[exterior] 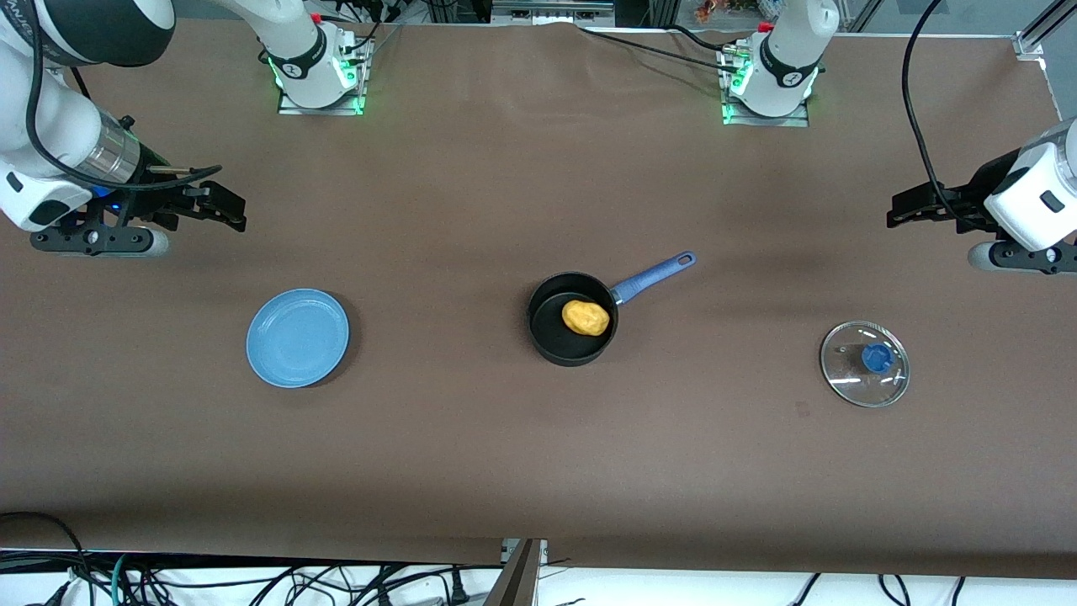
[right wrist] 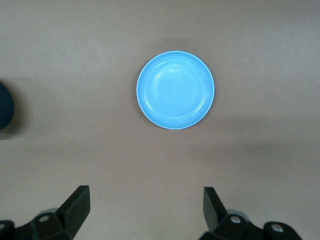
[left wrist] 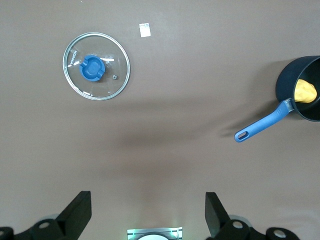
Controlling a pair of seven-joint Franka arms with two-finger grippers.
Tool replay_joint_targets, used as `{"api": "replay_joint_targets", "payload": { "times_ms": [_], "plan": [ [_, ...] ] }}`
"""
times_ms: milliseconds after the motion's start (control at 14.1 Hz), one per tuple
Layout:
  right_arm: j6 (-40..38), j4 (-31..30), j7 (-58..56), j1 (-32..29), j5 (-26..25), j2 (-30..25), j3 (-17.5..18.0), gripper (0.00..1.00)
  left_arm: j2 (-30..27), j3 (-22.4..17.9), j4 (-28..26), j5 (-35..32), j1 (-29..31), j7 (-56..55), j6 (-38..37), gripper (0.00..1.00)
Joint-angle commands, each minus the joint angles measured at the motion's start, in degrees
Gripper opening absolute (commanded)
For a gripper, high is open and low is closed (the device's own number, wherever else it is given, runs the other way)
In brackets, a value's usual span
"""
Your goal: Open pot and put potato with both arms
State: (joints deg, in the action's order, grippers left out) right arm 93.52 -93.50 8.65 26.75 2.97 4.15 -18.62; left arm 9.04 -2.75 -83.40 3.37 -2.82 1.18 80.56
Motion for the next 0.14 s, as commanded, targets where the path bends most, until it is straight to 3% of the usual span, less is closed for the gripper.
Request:
{"api": "replay_joint_targets", "payload": {
  "times_ms": [0,71],
  "plan": [
    [-1.3,1.4,-0.3,0.4,-0.8,0.6,0.1,1.00,1.5,0.4,2.9,-1.0,0.1,-0.8,-1.4,1.00],
    [-1.3,1.4,-0.2,0.5,-0.8,0.6,0.1,1.00,1.5,0.4,2.9,-1.2,0.1,-0.8,-1.4,1.00]
  ]
}}
